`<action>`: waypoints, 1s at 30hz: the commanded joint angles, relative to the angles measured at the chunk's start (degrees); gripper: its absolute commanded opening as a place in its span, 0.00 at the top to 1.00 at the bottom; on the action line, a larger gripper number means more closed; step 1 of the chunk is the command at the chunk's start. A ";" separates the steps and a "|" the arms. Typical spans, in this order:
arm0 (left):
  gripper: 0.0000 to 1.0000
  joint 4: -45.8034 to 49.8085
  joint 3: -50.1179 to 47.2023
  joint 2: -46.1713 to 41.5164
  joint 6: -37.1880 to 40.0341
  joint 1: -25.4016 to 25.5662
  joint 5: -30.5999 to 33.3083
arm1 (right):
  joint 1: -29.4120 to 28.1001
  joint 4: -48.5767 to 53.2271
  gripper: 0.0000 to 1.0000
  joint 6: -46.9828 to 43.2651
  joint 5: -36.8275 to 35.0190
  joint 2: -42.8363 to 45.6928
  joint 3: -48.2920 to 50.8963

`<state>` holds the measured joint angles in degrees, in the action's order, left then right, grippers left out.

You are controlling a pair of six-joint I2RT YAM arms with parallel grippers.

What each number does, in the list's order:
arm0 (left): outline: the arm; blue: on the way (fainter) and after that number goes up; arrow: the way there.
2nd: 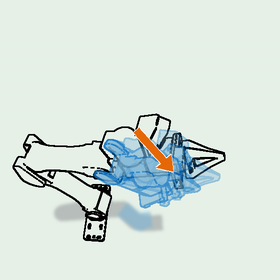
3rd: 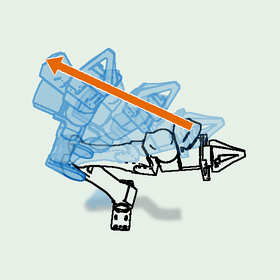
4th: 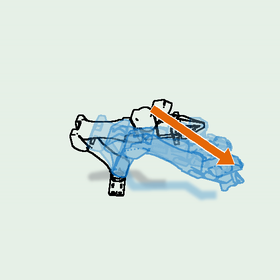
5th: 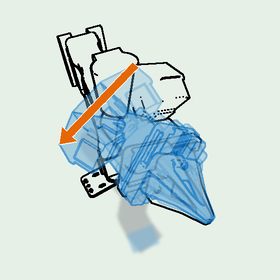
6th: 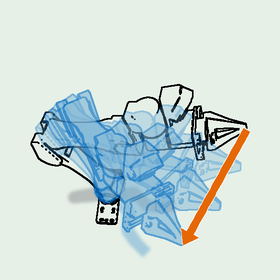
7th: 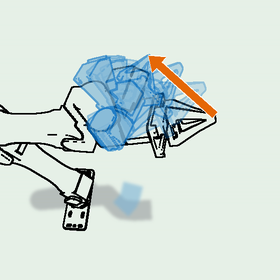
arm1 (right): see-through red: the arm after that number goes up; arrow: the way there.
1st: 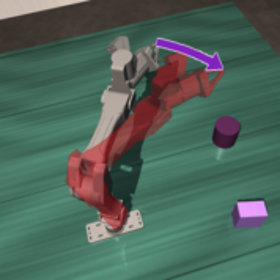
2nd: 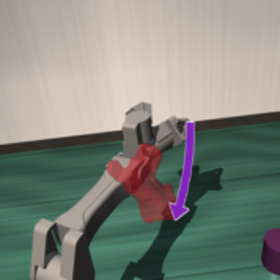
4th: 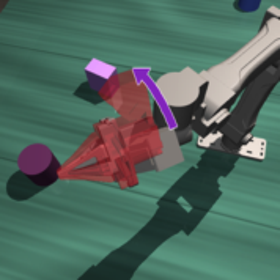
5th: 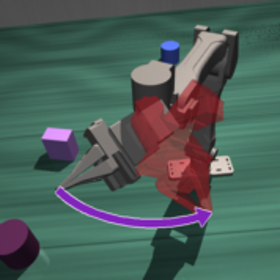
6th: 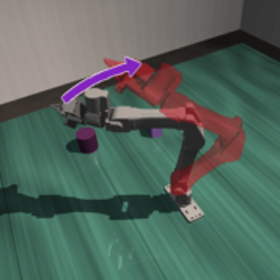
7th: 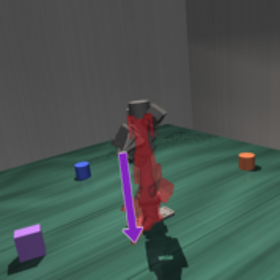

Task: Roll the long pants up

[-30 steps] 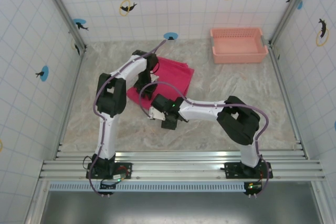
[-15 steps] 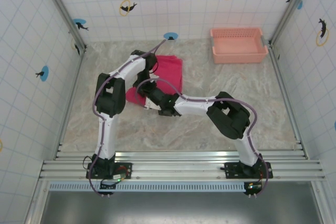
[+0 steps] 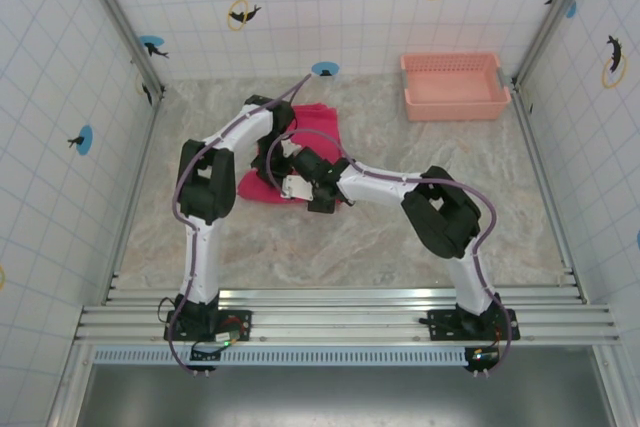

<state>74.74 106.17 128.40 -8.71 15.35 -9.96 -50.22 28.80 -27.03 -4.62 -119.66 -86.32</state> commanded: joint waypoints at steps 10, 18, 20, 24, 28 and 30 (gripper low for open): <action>0.39 3.30 -2.16 -7.32 2.99 -0.69 2.84 | 1.17 30.45 0.89 5.58 38.30 4.17 -7.29; 0.40 0.44 -8.71 -9.79 2.56 -0.69 1.01 | 8.51 31.00 0.88 11.52 60.17 4.29 -6.36; 0.41 -0.80 -10.73 -10.72 2.56 -0.68 0.07 | 10.39 30.23 0.88 13.59 63.97 3.65 -6.85; 0.42 -2.55 -14.55 -12.90 1.98 -0.59 0.37 | 13.37 28.53 0.87 19.42 64.72 0.34 -9.08; 0.42 -3.17 -17.02 -15.11 1.94 -0.59 1.86 | 15.61 27.44 0.88 24.15 65.64 -5.13 -11.66; 0.42 -3.11 -17.31 -16.09 1.94 -0.58 2.51 | 16.45 27.41 0.89 26.38 64.30 -7.89 -13.19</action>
<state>70.43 89.89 115.42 -7.33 14.87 -8.14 -35.20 58.37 -5.89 56.66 -124.05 -96.33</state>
